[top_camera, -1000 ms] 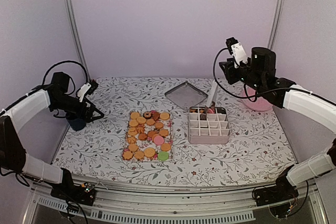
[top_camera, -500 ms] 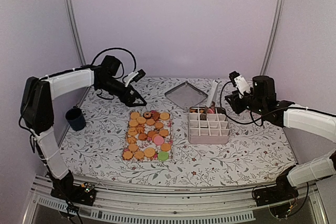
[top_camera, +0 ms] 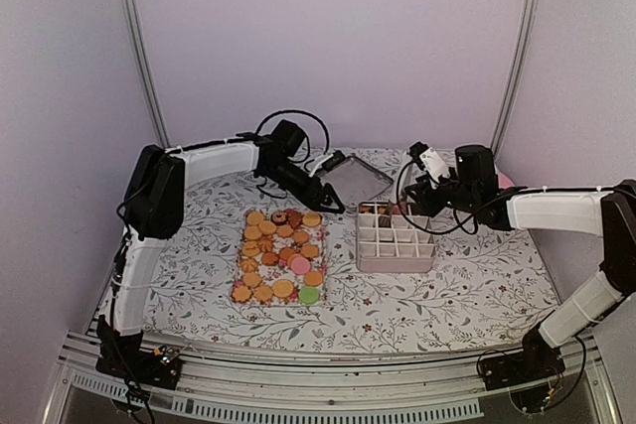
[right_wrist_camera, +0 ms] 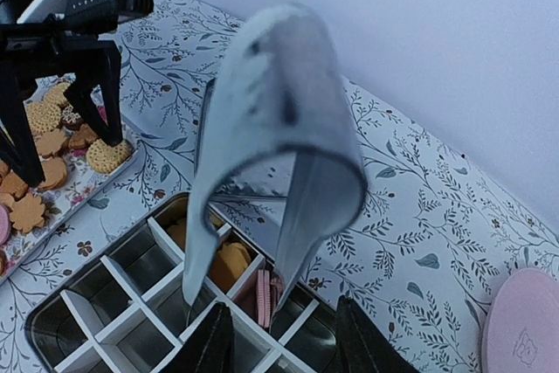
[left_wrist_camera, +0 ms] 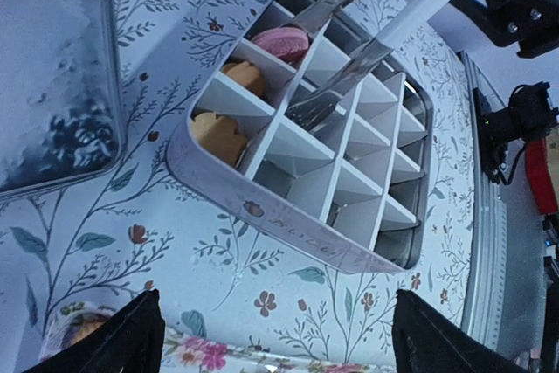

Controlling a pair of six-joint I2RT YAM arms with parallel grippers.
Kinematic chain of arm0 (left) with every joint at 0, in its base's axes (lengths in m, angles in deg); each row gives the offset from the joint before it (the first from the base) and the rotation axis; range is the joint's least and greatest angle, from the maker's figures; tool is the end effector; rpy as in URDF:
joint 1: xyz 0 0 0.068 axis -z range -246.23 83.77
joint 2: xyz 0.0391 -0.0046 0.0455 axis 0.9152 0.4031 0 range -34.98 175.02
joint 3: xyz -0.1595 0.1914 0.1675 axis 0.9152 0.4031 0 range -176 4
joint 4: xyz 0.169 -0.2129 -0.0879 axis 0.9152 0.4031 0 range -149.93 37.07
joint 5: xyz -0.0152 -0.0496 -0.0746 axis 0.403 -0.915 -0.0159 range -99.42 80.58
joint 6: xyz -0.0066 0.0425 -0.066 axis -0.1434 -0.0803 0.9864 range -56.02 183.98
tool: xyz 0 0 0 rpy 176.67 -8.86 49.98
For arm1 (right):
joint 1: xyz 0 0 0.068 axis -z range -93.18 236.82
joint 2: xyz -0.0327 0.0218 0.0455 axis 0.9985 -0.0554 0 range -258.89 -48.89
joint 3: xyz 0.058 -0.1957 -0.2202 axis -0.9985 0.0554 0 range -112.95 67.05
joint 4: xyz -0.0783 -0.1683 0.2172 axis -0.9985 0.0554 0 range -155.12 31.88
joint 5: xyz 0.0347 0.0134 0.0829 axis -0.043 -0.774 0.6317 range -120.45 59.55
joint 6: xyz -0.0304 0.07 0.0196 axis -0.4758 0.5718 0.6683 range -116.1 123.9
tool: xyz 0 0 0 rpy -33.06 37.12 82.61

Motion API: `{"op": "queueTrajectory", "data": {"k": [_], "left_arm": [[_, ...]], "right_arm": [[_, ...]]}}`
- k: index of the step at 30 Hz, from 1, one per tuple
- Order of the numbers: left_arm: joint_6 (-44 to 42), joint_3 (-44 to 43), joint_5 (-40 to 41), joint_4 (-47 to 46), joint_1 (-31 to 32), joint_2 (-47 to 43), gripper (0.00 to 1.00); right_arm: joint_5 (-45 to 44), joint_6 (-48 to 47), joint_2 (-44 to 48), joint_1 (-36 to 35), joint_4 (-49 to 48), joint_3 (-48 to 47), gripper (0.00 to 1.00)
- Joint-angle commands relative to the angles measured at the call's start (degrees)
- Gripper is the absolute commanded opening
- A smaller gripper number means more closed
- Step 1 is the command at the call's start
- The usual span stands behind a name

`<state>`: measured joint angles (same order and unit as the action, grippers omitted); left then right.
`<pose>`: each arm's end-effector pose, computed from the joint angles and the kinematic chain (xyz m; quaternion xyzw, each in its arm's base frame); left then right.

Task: Pack the cookies
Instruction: Pick up the clamp from the packing box.

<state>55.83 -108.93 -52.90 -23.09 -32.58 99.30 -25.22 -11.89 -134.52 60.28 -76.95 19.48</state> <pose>0.4427 -0.3504 0.1755 0.4135 0.7983 -0.4037 0.1696 0.3323 0.1729 0.2229 -0.3288 0.7823 0.0881 0.5218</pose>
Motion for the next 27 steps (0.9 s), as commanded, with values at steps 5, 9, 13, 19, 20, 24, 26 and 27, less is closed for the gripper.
{"op": "queueTrajectory", "data": {"k": [5,9,13,19,20,24,26,27], "left_arm": [[3.0,-8.2,-4.2,2.1,4.9,8.3,0.90],[3.1,-10.2,-3.7,2.5,5.5,11.1,0.88],[2.4,-11.1,-1.5,3.0,5.9,12.4,0.87],[1.7,-11.5,2.4,3.4,6.9,13.1,0.86],[1.8,-11.6,2.7,3.5,7.0,13.3,0.86],[1.3,-12.4,4.1,4.4,7.5,13.8,0.86],[0.6,-12.7,5.0,4.9,7.9,14.0,0.86],[0.2,-12.9,5.4,5.1,8.0,14.1,0.86]], "right_arm": [[3.2,-2.8,-3.9,0.4,-5.8,-4.2,0.37],[3.4,-3.3,-4.6,0.4,-6.2,-5.1,0.25],[3.9,-4.2,-3.5,0.4,-6.4,-5.0,0.20],[4.3,-4.9,-0.6,0.4,-7.2,-3.9,0.00],[4.2,-4.9,-0.1,0.4,-7.5,-3.6,0.00],[3.8,-5.1,1.3,0.2,-8.1,-2.7,0.00],[3.5,-5.2,1.6,0.2,-8.0,-2.6,0.00],[3.5,-5.1,1.9,0.2,-8.0,-2.5,0.00]]}}
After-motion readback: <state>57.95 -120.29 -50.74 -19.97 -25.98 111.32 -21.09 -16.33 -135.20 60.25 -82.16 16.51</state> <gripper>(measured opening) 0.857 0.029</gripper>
